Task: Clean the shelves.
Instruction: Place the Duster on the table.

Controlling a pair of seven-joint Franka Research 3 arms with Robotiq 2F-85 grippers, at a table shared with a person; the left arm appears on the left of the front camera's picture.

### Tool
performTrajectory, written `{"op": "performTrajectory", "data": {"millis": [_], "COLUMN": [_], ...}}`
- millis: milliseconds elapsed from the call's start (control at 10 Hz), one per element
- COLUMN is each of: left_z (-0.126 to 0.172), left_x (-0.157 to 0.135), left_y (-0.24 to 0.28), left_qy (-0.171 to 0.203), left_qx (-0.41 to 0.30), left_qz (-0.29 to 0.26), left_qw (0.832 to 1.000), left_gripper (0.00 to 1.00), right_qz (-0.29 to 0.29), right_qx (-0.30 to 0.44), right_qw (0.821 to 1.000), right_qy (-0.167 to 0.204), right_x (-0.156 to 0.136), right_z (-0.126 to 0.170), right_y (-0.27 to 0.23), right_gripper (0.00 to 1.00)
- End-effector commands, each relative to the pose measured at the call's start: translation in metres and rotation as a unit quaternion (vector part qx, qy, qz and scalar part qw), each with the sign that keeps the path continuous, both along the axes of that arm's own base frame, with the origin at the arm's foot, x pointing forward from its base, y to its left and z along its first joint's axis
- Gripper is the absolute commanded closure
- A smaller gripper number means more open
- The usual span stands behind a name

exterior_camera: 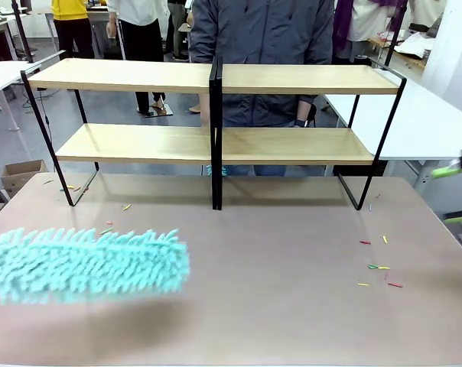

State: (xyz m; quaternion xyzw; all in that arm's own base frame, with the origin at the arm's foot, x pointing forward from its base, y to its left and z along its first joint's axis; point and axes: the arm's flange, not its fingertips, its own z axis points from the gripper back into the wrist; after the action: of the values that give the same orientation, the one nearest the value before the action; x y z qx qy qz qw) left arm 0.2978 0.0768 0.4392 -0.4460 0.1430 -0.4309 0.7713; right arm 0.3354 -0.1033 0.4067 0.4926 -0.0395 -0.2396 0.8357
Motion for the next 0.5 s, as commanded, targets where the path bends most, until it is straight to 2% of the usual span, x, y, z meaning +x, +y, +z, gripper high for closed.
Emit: {"op": "performTrajectory", "data": {"millis": [0, 100, 200, 300, 400], "left_z": [0.016, 0.0, 0.0, 0.0, 0.002], "left_x": [-0.002, 0.0, 0.0, 0.0, 0.004], "left_y": [-0.008, 0.0, 0.0, 0.0, -0.003], "left_qy": [-0.008, 0.0, 0.0, 0.0, 0.001], "left_qx": [0.006, 0.0, 0.0, 0.0, 0.002], "left_qz": [0.169, 0.0, 0.0, 0.0, 0.049], "left_qw": [0.986, 1.0, 1.0, 1.0, 0.999], "left_gripper": [0.87, 0.87, 0.87, 0.87, 0.87], "right_qz": [0.002, 0.0, 0.0, 0.008, 0.087], "right_qx": [-0.051, 0.0, 0.0, -0.017, 0.054], "right_qw": [0.998, 1.0, 1.0, 1.0, 0.994], "right_qy": [-0.035, 0.0, 0.0, 0.017, -0.03], "right_x": [-0.061, 0.0, 0.0, 0.028, 0.018], "right_z": [-0.081, 0.0, 0.0, -0.041, -0.015], "right_y": [0.124, 0.0, 0.0, 0.031, 0.033], "right_gripper": [0.0, 0.0, 0.0, 0.0, 0.0]}}
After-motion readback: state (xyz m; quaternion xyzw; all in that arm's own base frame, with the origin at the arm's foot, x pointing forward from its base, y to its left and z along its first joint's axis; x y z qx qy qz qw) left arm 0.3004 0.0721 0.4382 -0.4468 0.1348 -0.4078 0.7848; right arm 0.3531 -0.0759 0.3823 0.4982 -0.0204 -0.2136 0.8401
